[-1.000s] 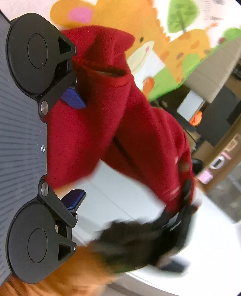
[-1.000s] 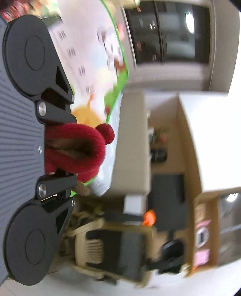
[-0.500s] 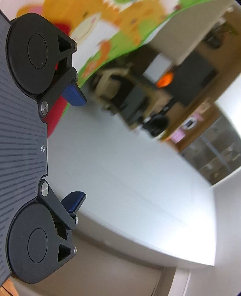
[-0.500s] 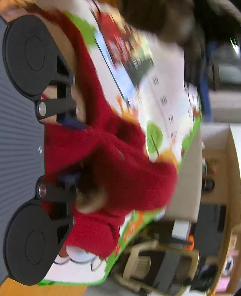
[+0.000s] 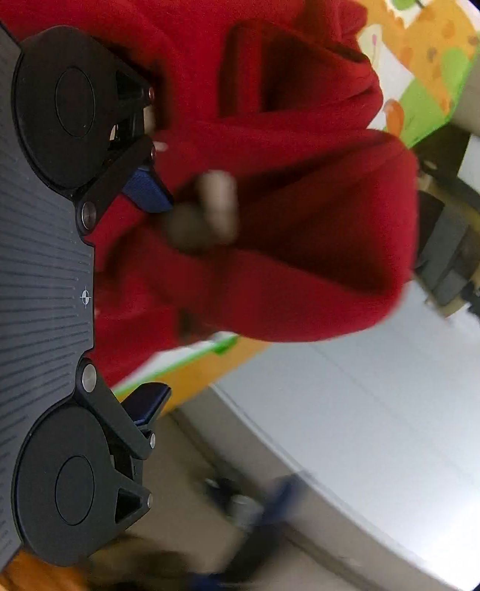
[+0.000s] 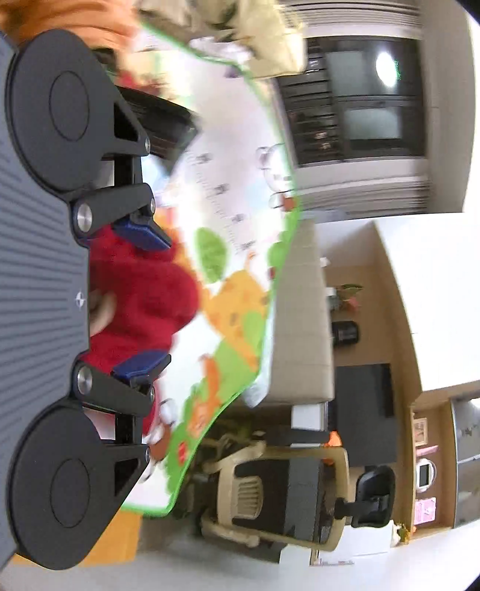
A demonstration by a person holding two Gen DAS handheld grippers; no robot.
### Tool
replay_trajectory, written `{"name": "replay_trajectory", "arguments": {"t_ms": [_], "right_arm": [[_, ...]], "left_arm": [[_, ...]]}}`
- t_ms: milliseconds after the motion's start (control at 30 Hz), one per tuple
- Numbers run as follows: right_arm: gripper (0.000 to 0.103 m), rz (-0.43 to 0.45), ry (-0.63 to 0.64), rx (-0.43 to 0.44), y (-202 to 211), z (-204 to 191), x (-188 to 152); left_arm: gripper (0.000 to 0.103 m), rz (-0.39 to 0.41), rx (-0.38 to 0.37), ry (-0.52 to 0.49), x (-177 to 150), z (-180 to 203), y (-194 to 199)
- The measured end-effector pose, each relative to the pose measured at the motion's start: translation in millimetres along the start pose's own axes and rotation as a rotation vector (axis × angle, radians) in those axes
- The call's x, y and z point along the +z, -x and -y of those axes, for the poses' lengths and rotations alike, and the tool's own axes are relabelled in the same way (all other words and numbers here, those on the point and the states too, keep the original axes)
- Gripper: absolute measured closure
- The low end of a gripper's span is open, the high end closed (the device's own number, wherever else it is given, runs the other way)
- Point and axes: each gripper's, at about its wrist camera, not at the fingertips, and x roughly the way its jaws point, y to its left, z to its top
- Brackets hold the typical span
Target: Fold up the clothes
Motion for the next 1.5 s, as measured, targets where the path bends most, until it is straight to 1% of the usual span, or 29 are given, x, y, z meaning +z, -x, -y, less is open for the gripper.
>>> {"name": "replay_trajectory", "arguments": {"t_ms": [67, 100, 167, 200, 233, 267, 333, 367, 400, 433, 467, 533, 600, 667, 700, 833, 900, 967, 1033, 1067, 1100, 1133, 1167, 1233, 1300, 1333, 1400, 1433, 1500], "right_arm": [[0.035, -0.032, 0.002, -0.018, -35, -1, 1], [0.035, -0.078, -0.002, -0.026, -53, -1, -3], [0.031, -0.166, 0.0, -0.034, -82, -7, -23], [0.025, -0.21, 0.001, -0.038, -96, -10, -33], [0.025, -0.254, 0.002, -0.041, -110, -13, -43], [0.025, -0.266, -0.019, -0.052, -120, -14, -48], [0.041, -0.29, -0.06, -0.075, -139, -14, -59], [0.048, -0.282, -0.096, -0.059, -144, -12, -51], [0.061, -0.253, -0.176, -0.006, -142, -6, -36], [0.065, -0.223, -0.255, 0.048, -140, 1, -21], [0.066, -0.192, -0.334, 0.102, -138, 7, -6], [0.067, -0.123, -0.597, 0.234, -138, 37, 17], [0.067, -0.064, -0.882, 0.345, -142, 76, 20], [0.067, -0.049, -1.007, 0.31, -145, 108, 8], [0.067, -0.072, -0.998, 0.237, -144, 118, 0], [0.067, -0.198, -0.861, 0.026, -128, 131, -48], [0.067, -0.259, -0.79, -0.079, -120, 137, -72], [0.067, -0.245, -0.74, -0.074, -106, 133, -76], [0.059, -0.253, -0.669, -0.105, -98, 126, -71], [0.057, -0.253, -0.601, -0.133, -95, 121, -65], [0.052, -0.248, -0.533, -0.16, -90, 117, -58], [0.052, -0.232, -0.461, -0.187, -83, 111, -52], [0.052, -0.198, -0.38, -0.218, -74, 103, -46], [0.052, -0.125, -0.303, -0.242, -60, 93, -35], [0.052, -0.059, -0.269, -0.214, -53, 87, -27], [0.052, -0.045, -0.261, -0.192, -53, 86, -26], [0.052, -0.081, -0.271, -0.143, -68, 84, -30], [0.052, -0.125, -0.276, -0.14, -79, 83, -36], [0.051, -0.212, -0.284, -0.155, -98, 92, -52]], "left_arm": [[0.002, 0.008, 0.011, -0.021, -7, 3, 19], [0.002, 0.014, 0.015, -0.03, -11, 4, 29], [0.002, 0.042, 0.043, -0.027, -18, -1, 50], [0.002, 0.059, 0.061, -0.02, -19, -6, 60], [0.002, 0.075, 0.077, -0.005, -22, -11, 68], [0.002, 0.086, 0.085, 0.015, -22, -16, 73], [0.002, 0.112, 0.089, 0.037, -19, -22, 80], [0.002, 0.129, 0.085, 0.034, -14, -23, 83], [0.002, 0.147, 0.081, 0.032, -10, -25, 86], [0.002, 0.182, 0.068, 0.022, -4, -23, 93], [0.002, 0.221, 0.053, 0.01, 2, -22, 100], [0.002, 0.3, 0.02, 0.005, 14, -20, 111], [0.002, 0.357, -0.004, 0.019, 24, -24, 119], [0.002, 0.392, -0.019, 0.038, 33, -28, 123], [0.002, 0.399, -0.021, 0.043, 37, -29, 122], [0.002, 0.402, -0.026, 0.023, 51, -34, 120], [0.002, 0.408, -0.07, 0.015, 68, -33, 111], [0.002, 0.412, -0.128, 0.021, 81, -29, 95], [0.002, 0.408, -0.188, 0.048, 95, -25, 72], [0.002, 0.384, -0.211, 0.08, 102, -25, 53], [0.002, 0.356, -0.232, 0.113, 109, -26, 33], [0.002, 0.309, -0.224, 0.138, 111, -28, 12], [0.002, 0.256, -0.205, 0.159, 113, -31, -9], [0.002, 0.103, -0.09, 0.221, 106, -45, -53], [0.002, 0.061, -0.019, 0.205, 88, -57, -75], [0.002, 0.062, -0.012, 0.188, 85, -56, -73], [0.002, 0.073, -0.015, 0.15, 81, -47, -61], [0.002, 0.079, -0.011, 0.151, 81, -45, -51], [0.002, 0.125, -0.002, 0.135, 82, -45, -20]]}}
